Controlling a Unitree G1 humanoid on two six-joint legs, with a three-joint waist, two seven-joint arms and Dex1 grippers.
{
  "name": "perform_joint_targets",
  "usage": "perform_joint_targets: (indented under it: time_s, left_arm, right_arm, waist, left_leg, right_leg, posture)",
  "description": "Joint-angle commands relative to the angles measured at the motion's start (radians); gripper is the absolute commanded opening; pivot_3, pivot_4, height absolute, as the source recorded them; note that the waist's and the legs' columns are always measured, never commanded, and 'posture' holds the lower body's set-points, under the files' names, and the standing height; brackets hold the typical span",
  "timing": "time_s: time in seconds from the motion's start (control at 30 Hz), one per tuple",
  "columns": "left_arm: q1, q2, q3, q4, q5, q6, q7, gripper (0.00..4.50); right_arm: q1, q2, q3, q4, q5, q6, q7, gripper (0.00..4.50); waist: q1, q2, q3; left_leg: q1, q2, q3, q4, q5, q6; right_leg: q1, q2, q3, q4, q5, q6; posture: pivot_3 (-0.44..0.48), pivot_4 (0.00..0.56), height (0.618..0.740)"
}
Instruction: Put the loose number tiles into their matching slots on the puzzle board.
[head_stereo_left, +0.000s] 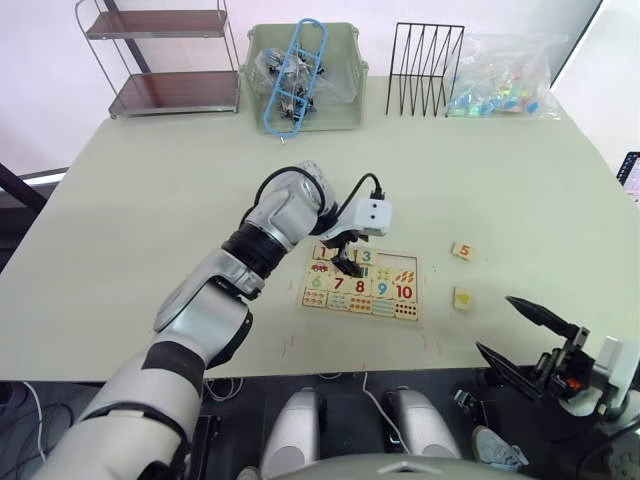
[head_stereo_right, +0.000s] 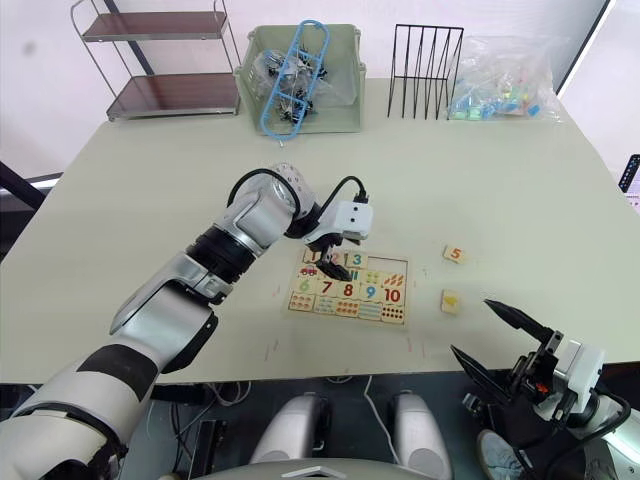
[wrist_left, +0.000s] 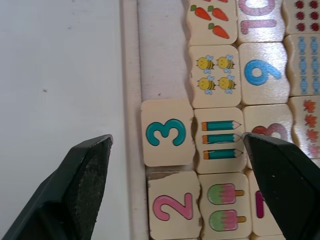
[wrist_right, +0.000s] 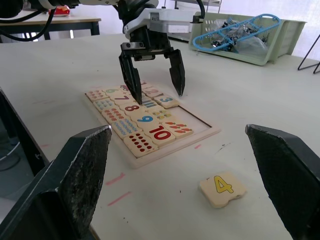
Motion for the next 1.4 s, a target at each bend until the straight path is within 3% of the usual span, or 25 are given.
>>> perform_joint_targets:
  time_s: [0.03, 0.43, 0.53, 0.77, 0.8, 1.4]
  left_arm:
    - [-0.064, 0.008, 0.044, 0.007, -0.032, 0.002, -0.020, 4.48]
    - [-0.122, -0.049, 0.149, 0.182, -0.120, -0.030, 0.047, 4.48]
    - [-0.105, -0.051, 0.155, 0.209, -0.121, -0.061, 0.067, 3.49]
    - [-0.050, -0.054, 0.170, 0.214, -0.143, -0.128, 0.087, 0.26]
    - [-0.041, -0.054, 0.172, 0.214, -0.144, -0.139, 0.093, 0.12]
    - [0.069, -0.077, 0.203, 0.209, -0.185, -0.287, 0.134, 0.12]
  right_arm:
    - [0.001, 0.004, -0.016, -0.007, 0.017, -0.027, 0.008, 4.50]
    - [0.002, 0.001, -0.020, 0.006, 0.019, -0.038, 0.017, 4.50]
    - [0.002, 0.003, -0.020, 0.006, 0.019, -0.038, 0.018, 4.50]
    - [0.007, 0.007, -0.020, 0.002, 0.017, -0.040, 0.015, 4.50]
    - [0.008, 0.007, -0.020, 0.001, 0.016, -0.040, 0.014, 4.50]
    - [0.010, -0.002, -0.019, -0.023, 0.017, -0.026, -0.006, 4.50]
  waist:
    - [0.000, 0.000, 0.000]
    - [0.000, 0.000, 0.000]
    - [-0.001, 0.000, 0.000]
    - [0.000, 0.000, 0.000]
    - [0.000, 0.000, 0.000]
    - [0.000, 0.000, 0.000]
  left_leg:
    - [0.000, 0.000, 0.000, 0.000, 0.000, 0.000]
    - [0.000, 0.000, 0.000, 0.000, 0.000, 0.000]
    - [0.000, 0.000, 0.000, 0.000, 0.000, 0.000]
    - [0.000, 0.000, 0.000, 0.000, 0.000, 0.000]
    - [0.000, 0.000, 0.000, 0.000, 0.000, 0.000]
    - [0.000, 0.000, 0.000, 0.000, 0.000, 0.000]
  right_leg:
    - [0.000, 0.000, 0.000, 0.000, 0.000, 0.000]
    - [0.000, 0.000, 0.000, 0.000, 0.000, 0.000]
    - [0.000, 0.000, 0.000, 0.000, 0.000, 0.000]
    - [0.000, 0.000, 0.000, 0.000, 0.001, -0.002]
    - [0.000, 0.000, 0.000, 0.000, 0.002, -0.003]
    - [0.000, 0.000, 0.000, 0.000, 0.002, -0.003]
  posture:
    - [0.000, 0.150, 0.740]
    - [0.000, 0.150, 0.740]
    - [0.000, 0.150, 0.740]
    - [0.000, 0.150, 0.740]
    - [0.000, 0.150, 0.740]
    - [0.000, 0.150, 0.740]
